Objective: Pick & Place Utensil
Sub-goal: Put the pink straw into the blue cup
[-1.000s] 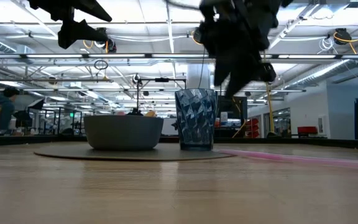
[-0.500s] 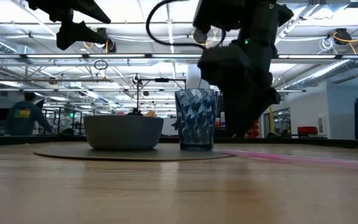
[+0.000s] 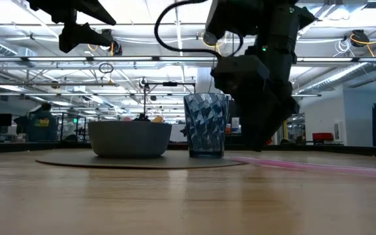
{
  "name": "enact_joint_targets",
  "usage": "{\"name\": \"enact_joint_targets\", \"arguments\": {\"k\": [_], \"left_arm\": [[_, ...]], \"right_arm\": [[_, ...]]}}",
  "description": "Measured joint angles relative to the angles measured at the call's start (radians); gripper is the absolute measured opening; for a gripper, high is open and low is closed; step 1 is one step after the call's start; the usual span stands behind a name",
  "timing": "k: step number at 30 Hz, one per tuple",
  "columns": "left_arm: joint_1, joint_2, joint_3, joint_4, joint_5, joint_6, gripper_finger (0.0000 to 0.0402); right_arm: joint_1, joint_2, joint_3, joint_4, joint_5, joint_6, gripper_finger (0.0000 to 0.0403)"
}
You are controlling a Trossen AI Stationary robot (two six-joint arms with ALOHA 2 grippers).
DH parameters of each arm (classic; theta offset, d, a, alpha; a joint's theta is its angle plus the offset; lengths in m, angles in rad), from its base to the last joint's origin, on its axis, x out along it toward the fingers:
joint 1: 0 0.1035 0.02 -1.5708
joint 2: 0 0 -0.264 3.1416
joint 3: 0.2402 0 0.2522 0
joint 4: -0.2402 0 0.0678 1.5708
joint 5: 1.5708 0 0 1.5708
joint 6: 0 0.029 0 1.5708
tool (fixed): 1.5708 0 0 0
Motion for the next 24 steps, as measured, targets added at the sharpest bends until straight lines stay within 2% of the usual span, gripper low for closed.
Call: {"name": "enact_joint_targets", "arguments": {"k": [8, 24], "left_arm": [[0.0, 0.0, 0.0, 0.0, 0.0, -0.002, 0.0243], [0.0, 0.0, 0.0, 0.0, 0.0, -0.006, 0.0243]], "right_arm": [[0.022, 0.0, -0.048, 0.03, -0.007, 0.04, 0.0161], [0.054, 0.009, -0.053, 0.072, -0.006, 0.062, 0.0148]]}}
